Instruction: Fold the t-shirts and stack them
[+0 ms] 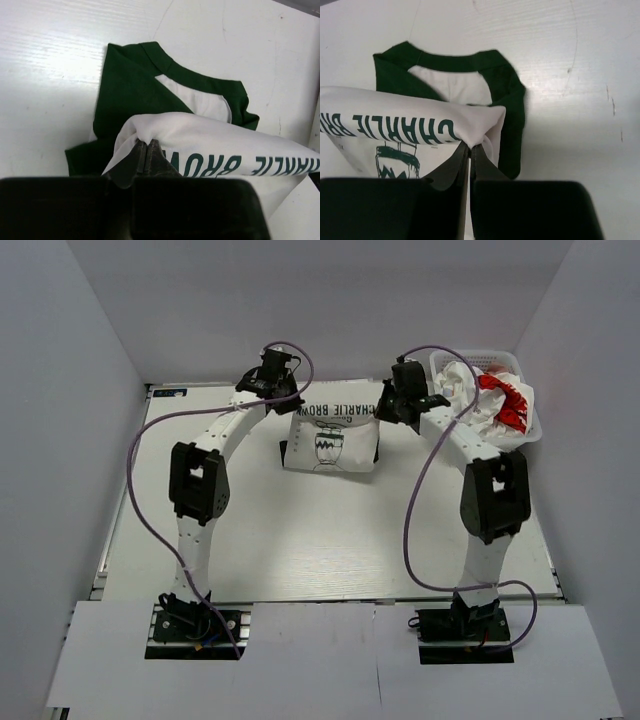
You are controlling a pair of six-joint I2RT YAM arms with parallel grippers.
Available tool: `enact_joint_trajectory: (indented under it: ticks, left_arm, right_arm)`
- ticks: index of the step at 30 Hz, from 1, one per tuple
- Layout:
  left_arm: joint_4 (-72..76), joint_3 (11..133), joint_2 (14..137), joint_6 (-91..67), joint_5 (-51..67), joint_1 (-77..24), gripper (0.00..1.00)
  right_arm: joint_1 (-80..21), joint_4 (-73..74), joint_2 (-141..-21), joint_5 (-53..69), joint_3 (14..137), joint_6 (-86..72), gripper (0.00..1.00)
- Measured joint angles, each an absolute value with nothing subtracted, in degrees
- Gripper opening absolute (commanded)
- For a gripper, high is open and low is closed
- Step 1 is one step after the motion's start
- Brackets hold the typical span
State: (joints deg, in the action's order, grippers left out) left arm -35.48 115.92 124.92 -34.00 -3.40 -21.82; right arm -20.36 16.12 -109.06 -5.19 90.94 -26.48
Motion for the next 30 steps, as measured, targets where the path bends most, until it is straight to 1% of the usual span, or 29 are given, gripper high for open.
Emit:
enact_joint_trajectory:
  ticks: [5, 8, 9, 10, 11, 12, 13, 14, 15, 16, 17, 20, 23, 27, 30]
  left_arm:
    - [-33.47, 120.99, 133.1, -33.61, 0.43, -19.97, 0.01]
    - [-31.51, 121.14, 135.52, -33.36, 2.74, -19.03, 0.06]
    - [-30.11, 121.19, 136.16, -33.28, 3.99, -18.76, 0.1]
    - [-29.47, 121.6, 136.79, -33.21, 4.47, -18.5, 0.1]
    - [-28.95, 122.45, 137.58, -33.21, 5.28, -18.35, 0.17]
    - [-28.21, 123.46, 138.47, -32.99, 6.02, -18.09, 0.24]
    - [-27.59, 124.27, 139.22, -32.58, 6.74, -17.93, 0.34]
    - [-26.96, 124.9, 139.72, -32.29, 7.35, -17.78, 0.72]
    - [-26.44, 125.45, 140.14, -32.08, 8.08, -17.67, 0.84]
    - [-26.02, 125.67, 140.2, -32.18, 8.54, -17.67, 0.95]
    - [-25.71, 125.67, 140.2, -32.16, 8.82, -17.65, 1.0]
    - [-24.6, 124.9, 139.68, -31.99, 9.5, -17.41, 1.0]
    - [-23.42, 119.59, 136.77, -31.92, 9.58, -17.45, 1.0]
    - [-20.51, 108.03, 130.19, -32.1, 11.22, -18.33, 1.0]
    - [-19.53, 106.32, 129.05, -32.84, 12.82, -19.11, 1.0]
  right_arm:
    - [-18.57, 16.82, -118.39, -3.97, 99.24, -26.52, 0.0]
    - [-17.98, 17.04, -122.54, -3.31, 103.15, -26.61, 0.0]
    - [-17.78, 16.97, -123.74, -3.2, 104.25, -26.61, 0.0]
    - [-17.61, 16.93, -124.55, -3.11, 104.88, -26.68, 0.0]
    - [-17.39, 17.04, -125.34, -2.85, 105.49, -26.79, 0.0]
    - [-17.19, 17.02, -126.1, -2.7, 106.17, -26.83, 0.04]
    - [-16.95, 17.02, -126.76, -2.55, 106.78, -26.94, 0.19]
    - [-16.73, 16.99, -127.33, -2.42, 107.42, -27.29, 0.38]
    - [-16.47, 16.99, -127.83, -2.17, 107.96, -27.27, 0.9]
    - [-16.23, 16.99, -128.01, -2.09, 108.25, -27.68, 0.9]
    - [-16.03, 17.04, -128.03, -1.43, 108.27, -27.31, 0.9]
    - [-15.62, 16.93, -128.01, 0.78, 108.62, -26.33, 0.9]
    - [-15.73, 16.25, -126.98, 4.38, 107.66, -24.71, 0.9]
    - [-18.33, 13.87, -119.39, 8.86, 98.52, -23.57, 0.9]
    - [-21.21, 9.34, -113.27, 13.5, 91.39, -24.69, 0.9]
